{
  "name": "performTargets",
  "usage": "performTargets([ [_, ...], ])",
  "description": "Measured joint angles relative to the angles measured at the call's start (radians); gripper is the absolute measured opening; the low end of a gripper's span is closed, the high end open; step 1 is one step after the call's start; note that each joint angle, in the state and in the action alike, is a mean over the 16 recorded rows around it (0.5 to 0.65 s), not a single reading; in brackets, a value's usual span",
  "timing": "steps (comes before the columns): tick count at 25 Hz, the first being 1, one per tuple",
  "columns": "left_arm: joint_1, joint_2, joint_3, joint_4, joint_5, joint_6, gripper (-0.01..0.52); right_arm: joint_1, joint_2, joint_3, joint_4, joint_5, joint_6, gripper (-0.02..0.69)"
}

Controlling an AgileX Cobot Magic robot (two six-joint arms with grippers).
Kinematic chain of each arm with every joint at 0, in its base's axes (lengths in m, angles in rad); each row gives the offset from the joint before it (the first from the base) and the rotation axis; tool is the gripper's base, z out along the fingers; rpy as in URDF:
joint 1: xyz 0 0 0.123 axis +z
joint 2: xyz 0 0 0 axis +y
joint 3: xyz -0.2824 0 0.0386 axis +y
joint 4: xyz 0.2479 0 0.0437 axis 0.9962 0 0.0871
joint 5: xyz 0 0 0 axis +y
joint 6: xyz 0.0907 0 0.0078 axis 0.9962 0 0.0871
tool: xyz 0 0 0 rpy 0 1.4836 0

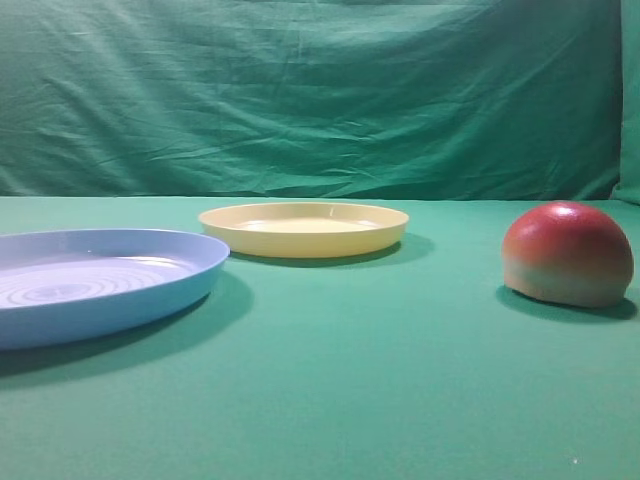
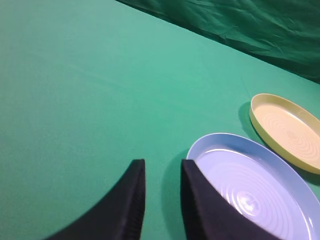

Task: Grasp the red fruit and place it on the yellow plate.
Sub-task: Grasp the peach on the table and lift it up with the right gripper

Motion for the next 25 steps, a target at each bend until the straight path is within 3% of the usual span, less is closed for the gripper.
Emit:
performTargets([
  [7,0.0,0.0,0.0,0.0,0.0,0.0,0.157,0.0,0.0,0.0,-0.041,-0.026,-0.018,0.0],
  [18,0.0,0.0,0.0,0.0,0.0,0.0,0.157,0.0,0.0,-0.035,-0.029,-0.208,0.031,0.0],
  [25,0.0,0.0,0.0,0.0,0.0,0.0,0.157,0.0,0.057,-0.179,0.03,-0.155,0.044,0.0],
])
